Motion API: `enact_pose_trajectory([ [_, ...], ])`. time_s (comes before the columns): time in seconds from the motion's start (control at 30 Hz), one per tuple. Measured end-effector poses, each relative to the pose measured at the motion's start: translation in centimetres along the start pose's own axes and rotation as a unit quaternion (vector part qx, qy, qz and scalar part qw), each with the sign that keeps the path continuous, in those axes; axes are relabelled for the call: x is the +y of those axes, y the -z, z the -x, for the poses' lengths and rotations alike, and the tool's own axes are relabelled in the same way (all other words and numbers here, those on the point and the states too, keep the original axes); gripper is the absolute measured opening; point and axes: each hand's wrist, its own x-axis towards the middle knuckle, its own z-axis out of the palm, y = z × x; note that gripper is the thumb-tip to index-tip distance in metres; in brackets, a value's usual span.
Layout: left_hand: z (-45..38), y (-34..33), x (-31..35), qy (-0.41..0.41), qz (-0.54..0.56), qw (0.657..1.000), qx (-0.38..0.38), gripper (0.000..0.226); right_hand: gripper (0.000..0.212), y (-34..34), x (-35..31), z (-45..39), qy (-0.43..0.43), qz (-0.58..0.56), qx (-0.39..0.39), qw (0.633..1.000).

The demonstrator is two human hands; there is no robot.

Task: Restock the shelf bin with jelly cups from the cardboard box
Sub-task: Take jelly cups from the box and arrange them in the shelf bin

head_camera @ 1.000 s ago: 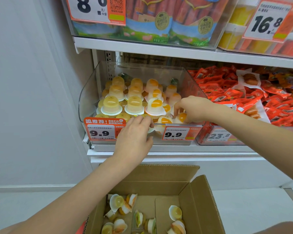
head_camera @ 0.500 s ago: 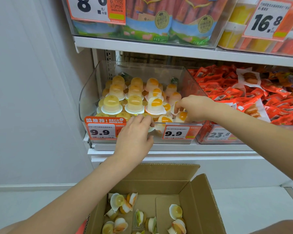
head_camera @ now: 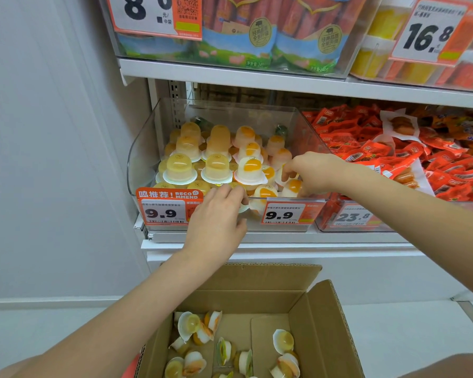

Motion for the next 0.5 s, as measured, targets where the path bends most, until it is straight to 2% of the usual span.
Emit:
enact_pose_trajectory([
  [0.17, -0.07, -0.04, 0.01, 0.000, -0.003, 1.000, -0.001, 0.025, 0.050, 0.11, 0.05, 0.13, 0.003, -0.028, 0.011, 1.000],
  [0.37, -0.08, -0.12, 0.01, 0.001, -0.006, 1.000, 0.002, 0.025, 0.037, -0.12, -0.10, 0.25, 0.008, 0.000, 0.027, 1.000],
  [0.5, -0.08, -0.20, -0.03, -0.001, -0.002, 1.000, 0.004, 0.025, 0.042, 0.06, -0.10, 0.46, 0.011, -0.021, 0.033, 0.999],
])
